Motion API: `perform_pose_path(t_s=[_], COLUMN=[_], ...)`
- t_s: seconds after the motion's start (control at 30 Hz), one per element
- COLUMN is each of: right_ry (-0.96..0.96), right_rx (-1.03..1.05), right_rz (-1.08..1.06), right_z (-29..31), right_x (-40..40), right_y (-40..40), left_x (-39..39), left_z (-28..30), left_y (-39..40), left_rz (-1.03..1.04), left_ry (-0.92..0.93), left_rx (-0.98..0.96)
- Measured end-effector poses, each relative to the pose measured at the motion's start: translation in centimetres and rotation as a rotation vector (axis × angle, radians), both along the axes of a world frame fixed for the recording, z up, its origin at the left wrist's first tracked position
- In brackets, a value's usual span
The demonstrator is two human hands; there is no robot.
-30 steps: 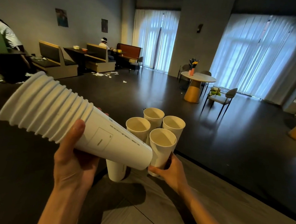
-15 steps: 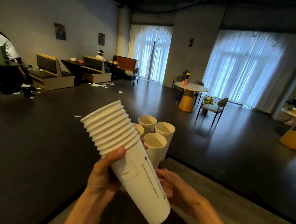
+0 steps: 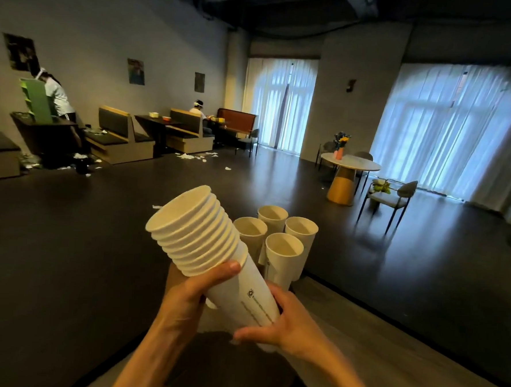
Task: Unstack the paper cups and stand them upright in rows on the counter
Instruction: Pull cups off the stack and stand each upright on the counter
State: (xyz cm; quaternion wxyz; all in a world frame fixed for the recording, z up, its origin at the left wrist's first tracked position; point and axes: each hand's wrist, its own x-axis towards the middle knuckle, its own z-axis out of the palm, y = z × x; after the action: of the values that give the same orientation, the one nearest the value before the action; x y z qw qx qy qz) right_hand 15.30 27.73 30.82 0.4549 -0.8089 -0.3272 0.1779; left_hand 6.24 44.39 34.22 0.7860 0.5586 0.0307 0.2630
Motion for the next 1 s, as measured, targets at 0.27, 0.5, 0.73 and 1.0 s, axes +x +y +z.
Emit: perform_pose_path(t_s=[0.27, 0.5, 0.73, 1.0], right_ry=[-0.104, 0.084, 0.125, 0.122], right_rx=[0.043, 0.185, 0.221, 0.177], right_rz=[-0.249, -0.361, -0.408, -0.308], right_z=[-5.0, -8.1, -10.2, -9.1], right_x=[2.0, 3.1, 4.0, 3.7], right_y=[0.0, 1.3, 1.9, 0.9], left_x=[0.6, 0.3, 0.7, 1.3], left_z=[2.1, 3.8, 3.4, 3.5], left_y=[3.1, 5.0, 4.3, 1.4], left_rz=[0.122, 0.144, 0.113, 0.063], left_ry=[-0.260, -0.306, -0.300, -0.228], left_rx=[-0.048, -0.160, -0.237, -0.186])
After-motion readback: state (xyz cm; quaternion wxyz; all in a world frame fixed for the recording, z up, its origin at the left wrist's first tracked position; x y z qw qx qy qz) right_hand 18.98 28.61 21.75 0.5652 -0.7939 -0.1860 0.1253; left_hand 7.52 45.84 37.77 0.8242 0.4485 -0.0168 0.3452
